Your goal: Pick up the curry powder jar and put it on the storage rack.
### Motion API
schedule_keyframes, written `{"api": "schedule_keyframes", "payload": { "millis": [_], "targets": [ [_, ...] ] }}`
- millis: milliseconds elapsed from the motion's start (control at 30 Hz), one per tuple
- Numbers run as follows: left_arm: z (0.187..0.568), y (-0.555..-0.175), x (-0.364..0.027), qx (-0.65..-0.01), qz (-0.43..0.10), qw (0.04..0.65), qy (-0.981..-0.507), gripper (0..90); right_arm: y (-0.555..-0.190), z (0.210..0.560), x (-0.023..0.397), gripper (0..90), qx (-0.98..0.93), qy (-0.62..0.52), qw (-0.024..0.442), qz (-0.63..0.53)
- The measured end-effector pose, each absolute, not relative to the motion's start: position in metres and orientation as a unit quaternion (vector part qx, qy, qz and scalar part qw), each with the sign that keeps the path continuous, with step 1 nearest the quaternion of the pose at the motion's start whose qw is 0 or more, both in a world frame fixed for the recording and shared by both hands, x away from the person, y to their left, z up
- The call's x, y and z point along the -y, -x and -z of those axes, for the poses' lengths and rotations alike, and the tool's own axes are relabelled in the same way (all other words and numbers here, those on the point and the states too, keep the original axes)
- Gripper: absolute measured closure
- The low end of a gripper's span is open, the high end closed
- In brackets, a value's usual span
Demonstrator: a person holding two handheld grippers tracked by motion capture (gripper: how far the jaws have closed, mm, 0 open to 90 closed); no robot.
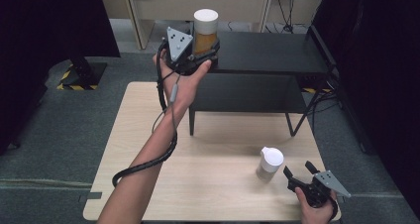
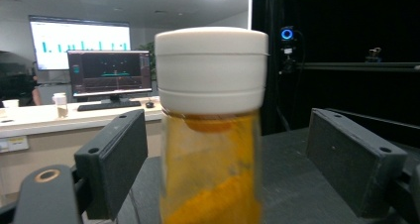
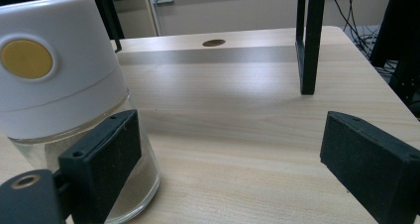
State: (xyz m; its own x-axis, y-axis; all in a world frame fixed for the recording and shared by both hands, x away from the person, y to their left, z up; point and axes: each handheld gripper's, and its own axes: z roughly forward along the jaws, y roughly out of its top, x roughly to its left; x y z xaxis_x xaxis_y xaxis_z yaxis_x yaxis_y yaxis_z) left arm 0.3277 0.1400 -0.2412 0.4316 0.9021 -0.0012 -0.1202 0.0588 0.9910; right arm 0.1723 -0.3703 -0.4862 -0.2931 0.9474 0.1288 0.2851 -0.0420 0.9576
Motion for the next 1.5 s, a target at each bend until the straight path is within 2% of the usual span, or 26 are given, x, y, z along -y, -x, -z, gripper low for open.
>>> {"api": "schedule_keyframes", "payload": {
  "millis": [467,1500],
  "targets": [
    [0.269,-0.293,-0.149,-0.329,-0.397,0.649,-0.559,15.8,-0.173,0.486,0.370,8.9,-0.616,-0.501,0.319,-0.517],
    [0.355,-0.251,-0.171,-0.306,-0.367,0.657,-0.583,15.7,-0.173,0.485,0.368,8.9,-0.620,-0.499,0.322,-0.513]
  ]
}}
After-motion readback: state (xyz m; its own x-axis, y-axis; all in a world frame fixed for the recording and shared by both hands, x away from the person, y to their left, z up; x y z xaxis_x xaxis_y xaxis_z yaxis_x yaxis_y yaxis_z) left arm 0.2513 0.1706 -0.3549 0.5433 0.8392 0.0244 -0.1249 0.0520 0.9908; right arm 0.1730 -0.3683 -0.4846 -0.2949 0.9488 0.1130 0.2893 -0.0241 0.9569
